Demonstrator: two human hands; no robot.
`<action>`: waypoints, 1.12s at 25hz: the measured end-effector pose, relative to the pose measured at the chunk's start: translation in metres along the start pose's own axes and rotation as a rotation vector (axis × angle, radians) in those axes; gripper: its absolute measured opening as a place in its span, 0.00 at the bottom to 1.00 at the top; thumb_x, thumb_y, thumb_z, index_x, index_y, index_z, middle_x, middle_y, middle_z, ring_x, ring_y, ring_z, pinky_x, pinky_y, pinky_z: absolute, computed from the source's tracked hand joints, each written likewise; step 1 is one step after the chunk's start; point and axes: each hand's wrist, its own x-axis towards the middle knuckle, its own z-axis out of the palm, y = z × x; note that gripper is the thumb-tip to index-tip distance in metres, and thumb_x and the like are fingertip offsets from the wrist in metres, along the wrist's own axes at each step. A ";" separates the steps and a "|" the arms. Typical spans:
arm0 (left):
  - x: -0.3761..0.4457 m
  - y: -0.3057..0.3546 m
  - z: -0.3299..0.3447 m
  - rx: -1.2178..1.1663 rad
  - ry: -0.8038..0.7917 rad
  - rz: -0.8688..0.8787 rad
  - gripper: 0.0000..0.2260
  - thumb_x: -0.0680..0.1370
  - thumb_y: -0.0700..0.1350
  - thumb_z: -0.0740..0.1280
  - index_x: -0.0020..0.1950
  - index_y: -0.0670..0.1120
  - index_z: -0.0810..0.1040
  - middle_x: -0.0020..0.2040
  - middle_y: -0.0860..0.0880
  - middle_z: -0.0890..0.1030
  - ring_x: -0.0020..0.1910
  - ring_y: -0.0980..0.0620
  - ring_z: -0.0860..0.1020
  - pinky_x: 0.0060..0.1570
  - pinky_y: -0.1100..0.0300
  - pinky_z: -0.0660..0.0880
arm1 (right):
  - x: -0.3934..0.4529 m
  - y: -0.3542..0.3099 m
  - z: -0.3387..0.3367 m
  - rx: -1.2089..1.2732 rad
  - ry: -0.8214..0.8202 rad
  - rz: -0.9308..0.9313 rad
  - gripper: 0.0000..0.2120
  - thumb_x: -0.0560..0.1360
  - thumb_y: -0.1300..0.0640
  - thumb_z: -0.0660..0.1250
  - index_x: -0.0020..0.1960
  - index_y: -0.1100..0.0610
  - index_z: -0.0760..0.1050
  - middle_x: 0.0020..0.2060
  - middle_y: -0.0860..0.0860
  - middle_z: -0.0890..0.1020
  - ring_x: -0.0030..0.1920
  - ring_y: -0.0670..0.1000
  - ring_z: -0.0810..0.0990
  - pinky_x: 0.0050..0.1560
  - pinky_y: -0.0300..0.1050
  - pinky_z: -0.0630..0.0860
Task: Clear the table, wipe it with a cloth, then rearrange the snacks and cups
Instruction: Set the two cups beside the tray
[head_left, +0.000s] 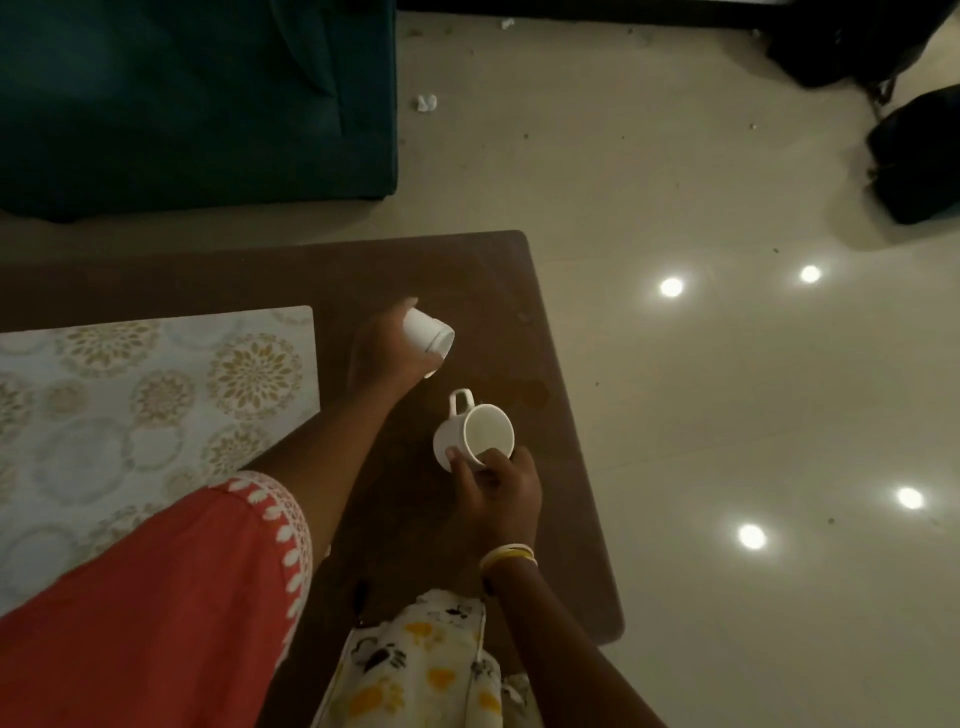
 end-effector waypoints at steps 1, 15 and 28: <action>-0.001 -0.003 -0.004 -0.081 0.000 -0.064 0.36 0.69 0.44 0.76 0.74 0.50 0.64 0.70 0.44 0.70 0.68 0.43 0.70 0.63 0.48 0.72 | 0.001 -0.002 -0.001 -0.002 -0.002 -0.001 0.12 0.69 0.45 0.73 0.42 0.54 0.80 0.44 0.48 0.76 0.42 0.45 0.77 0.38 0.39 0.77; -0.191 -0.177 -0.184 -1.651 0.347 -0.765 0.23 0.77 0.42 0.66 0.70 0.42 0.64 0.66 0.38 0.66 0.67 0.38 0.69 0.64 0.42 0.72 | -0.098 -0.147 0.065 -0.079 -0.332 -0.345 0.13 0.66 0.45 0.76 0.42 0.55 0.84 0.50 0.50 0.82 0.50 0.50 0.80 0.42 0.38 0.73; -0.321 -0.441 -0.291 -1.584 0.592 -1.079 0.21 0.78 0.38 0.61 0.71 0.42 0.65 0.68 0.41 0.70 0.66 0.41 0.71 0.62 0.47 0.71 | -0.312 -0.244 0.290 -0.280 -0.739 -0.425 0.15 0.68 0.41 0.72 0.44 0.52 0.85 0.49 0.48 0.82 0.49 0.51 0.80 0.44 0.39 0.72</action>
